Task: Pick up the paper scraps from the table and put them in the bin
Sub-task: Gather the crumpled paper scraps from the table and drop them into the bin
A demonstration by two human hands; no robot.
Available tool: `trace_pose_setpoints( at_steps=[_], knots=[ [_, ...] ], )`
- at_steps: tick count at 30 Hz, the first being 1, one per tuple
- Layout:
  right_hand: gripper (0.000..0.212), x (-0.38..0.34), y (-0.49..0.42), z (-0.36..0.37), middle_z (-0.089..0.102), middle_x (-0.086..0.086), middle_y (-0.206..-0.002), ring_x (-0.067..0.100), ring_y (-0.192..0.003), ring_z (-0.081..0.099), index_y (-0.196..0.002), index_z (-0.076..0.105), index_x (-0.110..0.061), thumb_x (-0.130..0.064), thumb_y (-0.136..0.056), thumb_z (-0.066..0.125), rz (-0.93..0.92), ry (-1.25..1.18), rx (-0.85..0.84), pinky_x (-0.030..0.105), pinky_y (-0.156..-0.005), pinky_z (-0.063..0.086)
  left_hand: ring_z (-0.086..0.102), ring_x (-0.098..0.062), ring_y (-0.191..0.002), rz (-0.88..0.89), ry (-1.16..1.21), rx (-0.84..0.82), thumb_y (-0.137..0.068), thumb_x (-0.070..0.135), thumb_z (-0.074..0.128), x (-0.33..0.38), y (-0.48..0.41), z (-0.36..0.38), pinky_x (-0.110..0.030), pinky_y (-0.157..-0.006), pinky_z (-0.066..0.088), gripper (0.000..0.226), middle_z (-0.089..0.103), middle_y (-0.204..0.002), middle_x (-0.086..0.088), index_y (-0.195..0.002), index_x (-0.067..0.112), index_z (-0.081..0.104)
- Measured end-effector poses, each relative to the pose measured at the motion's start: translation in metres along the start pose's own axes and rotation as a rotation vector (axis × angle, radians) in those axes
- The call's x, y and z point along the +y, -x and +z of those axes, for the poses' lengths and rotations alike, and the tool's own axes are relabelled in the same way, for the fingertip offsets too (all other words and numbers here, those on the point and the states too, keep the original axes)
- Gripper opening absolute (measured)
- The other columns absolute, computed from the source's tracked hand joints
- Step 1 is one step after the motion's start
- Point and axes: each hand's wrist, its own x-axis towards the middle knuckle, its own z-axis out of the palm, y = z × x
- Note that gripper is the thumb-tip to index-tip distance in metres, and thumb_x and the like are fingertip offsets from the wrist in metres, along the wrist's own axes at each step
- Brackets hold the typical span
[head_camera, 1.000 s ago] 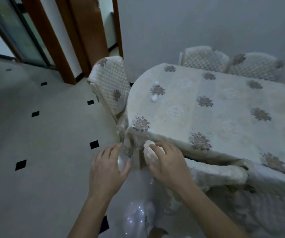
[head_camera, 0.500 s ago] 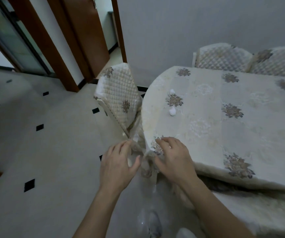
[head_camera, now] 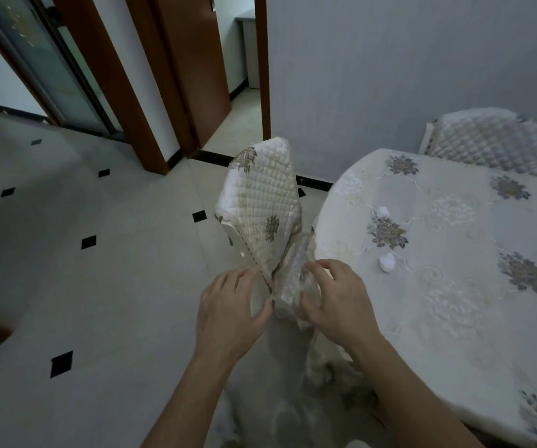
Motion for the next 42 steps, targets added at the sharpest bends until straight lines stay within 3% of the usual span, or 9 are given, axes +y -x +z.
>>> trace_pose_setpoints(
  at_steps=[4,11,17,22,26,32,42],
  knots=[
    [0.046,-0.011,-0.047,0.032,0.067,0.006,-0.115,0.026,-0.108,0.061,-0.119,0.066,-0.017,-0.039,-0.080,0.061,0.062,0.052,-0.020,0.039,-0.090,0.050,0.058,-0.021,-0.115,0.070,0.027,-0.013,-0.080,0.048,0.054,-0.042,-0.058,0.009,-0.039,-0.089,0.049,0.056,0.066,-0.123,0.000,-0.127,0.018,0.060],
    [0.049,-0.043,-0.132,0.076,0.066,0.008,-0.116,0.030,-0.107,0.060,-0.122,0.065,-0.015,-0.042,-0.083,0.052,0.248,0.104,0.027,0.042,-0.089,0.051,0.056,-0.021,-0.118,0.244,0.146,-0.090,-0.085,0.050,0.052,-0.106,-0.175,0.014,-0.043,-0.091,0.051,0.055,0.063,-0.127,0.001,-0.130,0.019,0.058],
    [0.046,-0.049,-0.157,0.091,0.066,0.008,-0.113,0.030,-0.104,0.060,-0.123,0.064,-0.017,-0.034,-0.080,0.066,0.472,0.151,0.110,0.041,-0.085,0.050,0.057,-0.022,-0.114,0.451,0.195,-0.147,-0.084,0.046,0.054,-0.131,-0.255,0.028,-0.044,-0.087,0.052,0.052,0.065,-0.122,0.000,-0.127,0.018,0.058],
    [0.047,-0.033,-0.141,0.085,0.066,0.009,-0.120,0.033,-0.111,0.061,-0.127,0.063,-0.017,-0.035,-0.084,0.067,0.689,0.221,0.117,0.046,-0.089,0.051,0.057,-0.024,-0.110,0.599,0.244,-0.238,-0.085,0.049,0.052,-0.101,-0.291,0.054,-0.041,-0.085,0.052,0.054,0.064,-0.120,-0.001,-0.129,0.018,0.056],
    [0.050,-0.012,-0.121,0.070,0.066,0.010,-0.121,0.032,-0.113,0.060,-0.127,0.064,-0.016,-0.039,-0.083,0.060,0.876,0.221,0.199,0.046,-0.090,0.051,0.056,-0.024,-0.112,0.724,0.306,-0.334,-0.087,0.047,0.054,-0.055,-0.300,0.079,-0.040,-0.094,0.049,0.051,0.063,-0.121,0.000,-0.130,0.020,0.056],
    [0.048,0.046,-0.085,0.042,0.065,0.012,-0.121,0.034,-0.112,0.059,-0.129,0.062,-0.015,-0.033,-0.085,0.067,1.078,0.250,0.302,0.046,-0.085,0.052,0.054,-0.020,-0.119,0.822,0.353,-0.452,-0.087,0.053,0.048,0.015,-0.311,0.116,-0.043,-0.099,0.048,0.058,0.060,-0.130,0.003,-0.135,0.022,0.052],
    [0.050,0.131,-0.070,0.026,0.058,0.004,-0.131,0.027,-0.117,0.054,-0.137,0.055,-0.021,-0.038,-0.091,0.063,1.233,0.165,0.287,0.040,-0.080,0.053,0.056,-0.022,-0.117,0.816,0.266,-0.553,-0.084,0.059,0.042,0.094,-0.345,0.167,-0.042,-0.096,0.049,0.063,0.061,-0.131,0.003,-0.135,0.024,0.053]
  ],
)
